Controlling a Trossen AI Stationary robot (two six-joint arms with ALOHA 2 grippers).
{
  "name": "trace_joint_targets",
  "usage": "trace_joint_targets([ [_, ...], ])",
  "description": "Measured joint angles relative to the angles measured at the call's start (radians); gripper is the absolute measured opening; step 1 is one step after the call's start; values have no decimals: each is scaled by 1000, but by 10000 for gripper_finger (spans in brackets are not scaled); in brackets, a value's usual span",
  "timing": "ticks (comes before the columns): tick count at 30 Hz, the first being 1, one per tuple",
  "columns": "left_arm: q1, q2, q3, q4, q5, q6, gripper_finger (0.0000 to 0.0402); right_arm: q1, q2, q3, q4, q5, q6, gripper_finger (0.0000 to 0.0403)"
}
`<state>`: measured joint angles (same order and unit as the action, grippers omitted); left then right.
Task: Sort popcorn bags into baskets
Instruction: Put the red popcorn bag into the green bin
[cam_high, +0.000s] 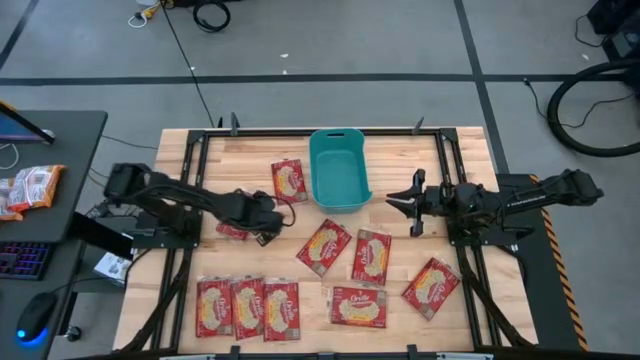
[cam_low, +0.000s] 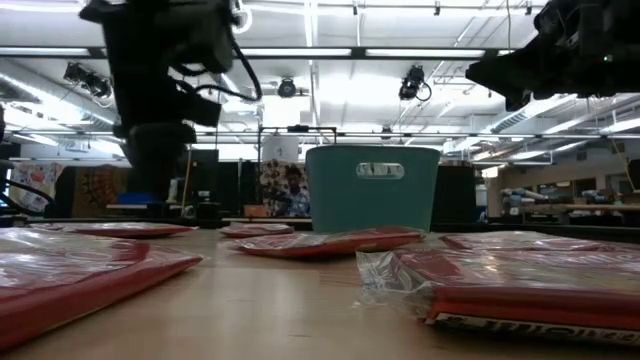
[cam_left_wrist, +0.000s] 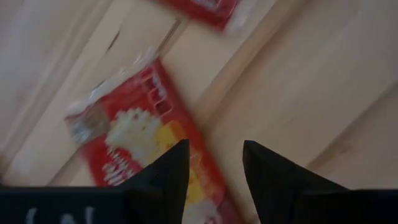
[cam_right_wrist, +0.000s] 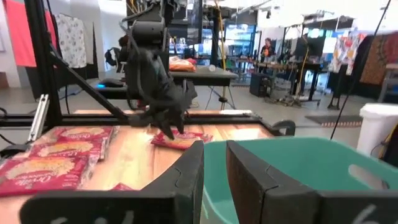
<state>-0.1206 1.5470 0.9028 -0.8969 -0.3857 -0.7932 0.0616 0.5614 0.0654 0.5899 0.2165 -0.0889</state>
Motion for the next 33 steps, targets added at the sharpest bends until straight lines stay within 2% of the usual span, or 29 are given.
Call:
trace_joint_targets([
  [3, 0, 82, 67, -84, -2, -40, 170, 0, 14, 0, 65, 0, -44, 73],
  [7, 1, 164, 129, -116, -1, -99, 196, 0, 17, 0, 90, 0, -46, 73],
  [13, 2, 240, 152, -172, 1, -175, 229, 11, 21, 0, 69, -1, -45, 73],
  [18, 2, 288, 152, -231, 26, -218, 228, 11, 21, 0, 80, -1, -57, 73],
  [33, 1, 379, 152, -247, 11, -183, 217, 11, 32, 0, 110, -37, -63, 73],
])
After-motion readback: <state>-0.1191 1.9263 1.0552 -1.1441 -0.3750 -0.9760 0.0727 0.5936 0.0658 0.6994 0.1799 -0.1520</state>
